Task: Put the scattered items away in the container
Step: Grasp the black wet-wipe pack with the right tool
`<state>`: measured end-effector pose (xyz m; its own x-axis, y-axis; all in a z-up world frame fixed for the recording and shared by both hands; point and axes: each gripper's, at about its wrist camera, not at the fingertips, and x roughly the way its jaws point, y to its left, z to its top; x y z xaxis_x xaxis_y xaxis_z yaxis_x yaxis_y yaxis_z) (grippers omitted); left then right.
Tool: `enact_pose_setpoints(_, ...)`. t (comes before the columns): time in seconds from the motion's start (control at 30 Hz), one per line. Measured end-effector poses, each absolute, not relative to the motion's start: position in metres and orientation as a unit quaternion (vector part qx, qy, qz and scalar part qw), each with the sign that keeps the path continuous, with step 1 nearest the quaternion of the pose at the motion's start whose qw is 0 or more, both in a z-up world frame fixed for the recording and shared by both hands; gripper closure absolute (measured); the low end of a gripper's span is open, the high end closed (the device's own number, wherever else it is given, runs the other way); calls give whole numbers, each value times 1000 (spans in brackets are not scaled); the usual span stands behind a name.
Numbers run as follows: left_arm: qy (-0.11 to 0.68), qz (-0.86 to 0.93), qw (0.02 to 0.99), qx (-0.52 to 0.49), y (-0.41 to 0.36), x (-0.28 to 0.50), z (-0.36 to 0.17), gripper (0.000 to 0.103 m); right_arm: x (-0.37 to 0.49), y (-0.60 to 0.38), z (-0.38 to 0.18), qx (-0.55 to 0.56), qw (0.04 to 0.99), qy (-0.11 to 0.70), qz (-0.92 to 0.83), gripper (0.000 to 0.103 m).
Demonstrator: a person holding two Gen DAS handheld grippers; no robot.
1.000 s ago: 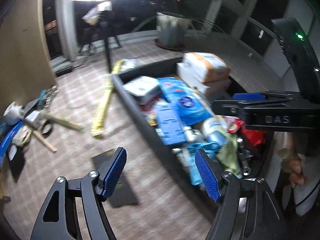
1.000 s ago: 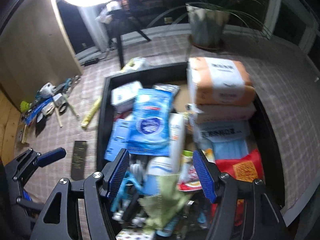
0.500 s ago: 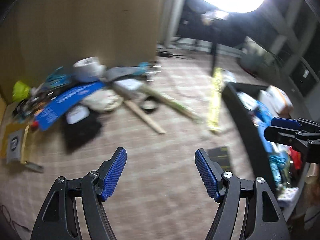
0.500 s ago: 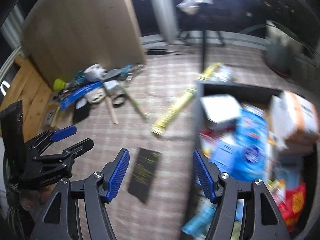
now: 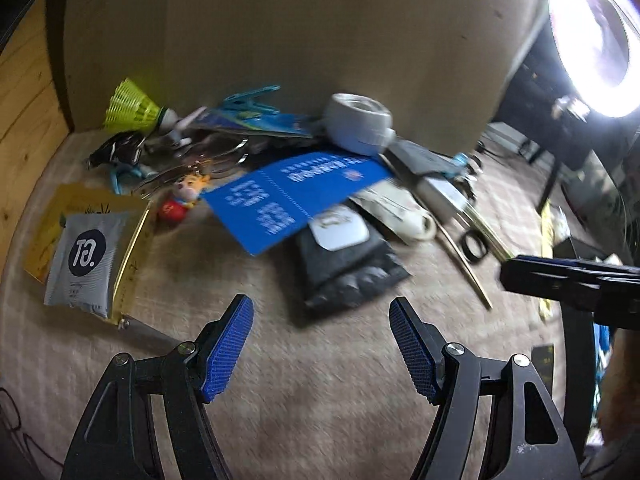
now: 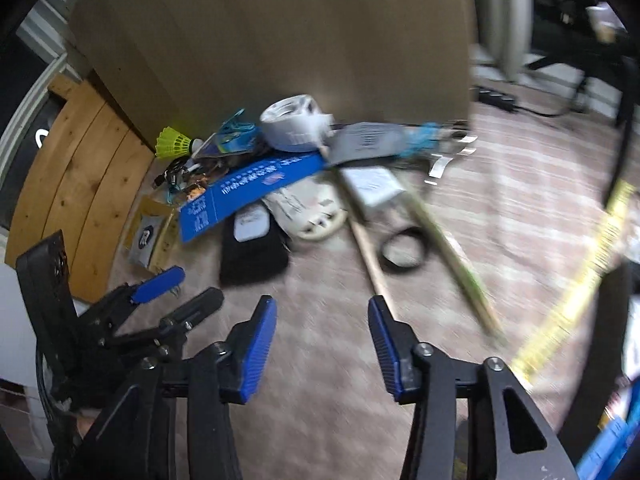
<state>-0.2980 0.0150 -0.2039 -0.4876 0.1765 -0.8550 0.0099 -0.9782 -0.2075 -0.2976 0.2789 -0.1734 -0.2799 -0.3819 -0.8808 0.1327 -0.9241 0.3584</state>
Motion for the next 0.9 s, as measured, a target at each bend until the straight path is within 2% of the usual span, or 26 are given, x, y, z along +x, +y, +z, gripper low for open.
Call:
enact_pose_setpoints(0.17, -95, 857, 49, -503, 10, -311, -213, 29, -327, 253, -202, 601, 181, -130, -768, 71)
enact_pose_setpoints(0.43, -104, 851, 63, -511, 12, -325, -224, 33, -354, 228, -232, 623, 186, -138, -747, 74)
enact_pose_setpoints(0.53, -108, 847, 68, -516, 13, -331, -230, 46, -360, 226, -238, 628, 190, -144, -741, 79)
enact_pose_setpoints(0.57, -113, 843, 70, -521, 13, -333, -233, 55, -362, 225, -241, 629, 192, -147, -739, 82)
enact_pose_setpoints(0.67, -119, 842, 78, -520, 16, -335, -234, 68, -363, 225, -241, 627, 195, -157, -737, 85)
enact_pose_setpoints(0.9, -116, 842, 72, -523, 25, -323, -235, 73, -351, 225, -243, 630, 201, -161, -733, 88)
